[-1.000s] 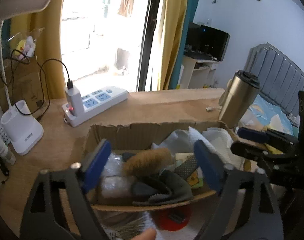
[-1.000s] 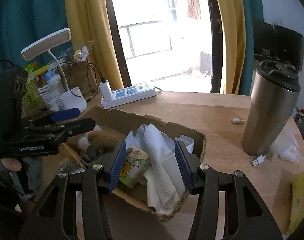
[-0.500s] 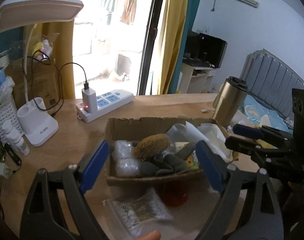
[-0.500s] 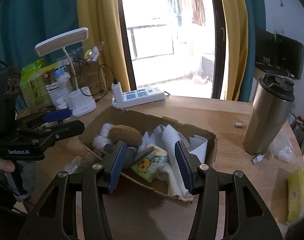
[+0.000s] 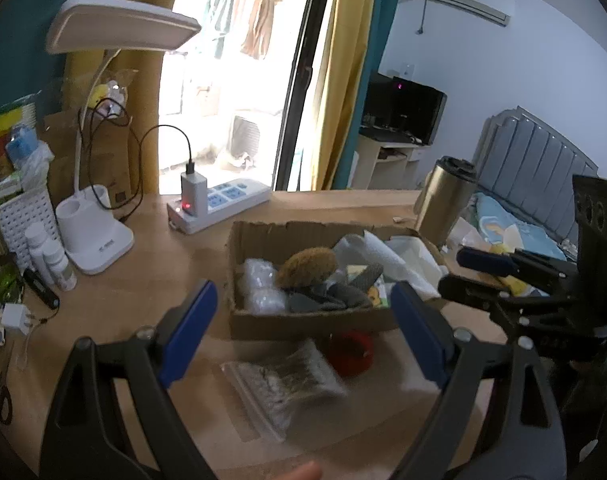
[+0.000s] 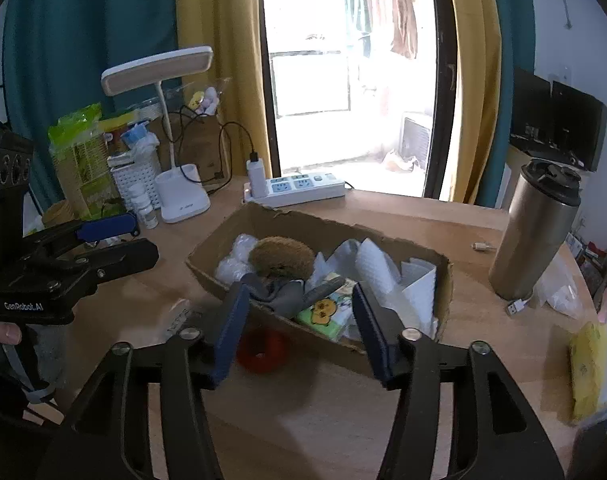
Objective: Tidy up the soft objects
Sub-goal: 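Reach the right tool toward the red round plush while the left tool reaches toward the cotton swab bag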
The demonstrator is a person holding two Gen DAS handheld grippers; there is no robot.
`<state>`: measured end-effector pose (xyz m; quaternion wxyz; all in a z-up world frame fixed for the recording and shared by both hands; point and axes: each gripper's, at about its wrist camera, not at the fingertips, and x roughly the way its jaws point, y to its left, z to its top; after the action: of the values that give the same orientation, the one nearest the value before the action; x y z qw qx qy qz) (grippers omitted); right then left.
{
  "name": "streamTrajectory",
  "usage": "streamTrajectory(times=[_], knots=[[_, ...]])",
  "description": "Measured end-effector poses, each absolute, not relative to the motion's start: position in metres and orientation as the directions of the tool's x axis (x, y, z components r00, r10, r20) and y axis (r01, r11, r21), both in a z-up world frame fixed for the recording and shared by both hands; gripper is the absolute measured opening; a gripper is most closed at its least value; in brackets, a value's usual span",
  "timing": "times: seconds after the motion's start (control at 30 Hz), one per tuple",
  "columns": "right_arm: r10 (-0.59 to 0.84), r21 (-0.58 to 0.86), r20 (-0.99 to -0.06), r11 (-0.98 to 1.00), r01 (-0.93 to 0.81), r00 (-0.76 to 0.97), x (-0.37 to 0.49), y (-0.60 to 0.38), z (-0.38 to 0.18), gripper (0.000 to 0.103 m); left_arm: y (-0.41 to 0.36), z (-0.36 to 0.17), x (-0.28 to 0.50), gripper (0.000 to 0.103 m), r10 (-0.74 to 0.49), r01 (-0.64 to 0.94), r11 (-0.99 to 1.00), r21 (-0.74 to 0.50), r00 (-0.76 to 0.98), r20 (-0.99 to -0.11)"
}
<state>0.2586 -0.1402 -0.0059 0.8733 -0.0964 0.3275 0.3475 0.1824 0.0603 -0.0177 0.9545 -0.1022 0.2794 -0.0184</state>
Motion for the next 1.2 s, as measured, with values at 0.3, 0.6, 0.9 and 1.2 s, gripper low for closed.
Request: streamTrajectory(times=[0.3,0.6,0.9,1.2], knots=[[0.534,0.057,-0.666,0.732,-0.679,0.521,0.243,-0.127,-0.020,0.061,0.067,-0.033,0.166,0.090,-0.111,-0.016,0.975,-0.222,0.828,-0.550],[0.525,0.068,-0.702,0.722,-0.689,0.481,0.235,-0.108,-0.042,0.061,0.074,-0.052,0.154,0.090,-0.119,-0.025,0.972,-0.236,0.810,-0.575],[0.496,0.073,-0.742,0.729,-0.681,0.451,0.242,-0.093,-0.067,0.061,0.084,-0.068,0.152,0.090,-0.116,-0.045,0.968,-0.246,0.791,-0.601],[0.451,0.078,-0.789,0.747,-0.661,0.417,0.260,-0.086,-0.092,0.061,0.089,-0.079,0.158,0.090,-0.131,-0.050,0.963,-0.264,0.770,-0.624]])
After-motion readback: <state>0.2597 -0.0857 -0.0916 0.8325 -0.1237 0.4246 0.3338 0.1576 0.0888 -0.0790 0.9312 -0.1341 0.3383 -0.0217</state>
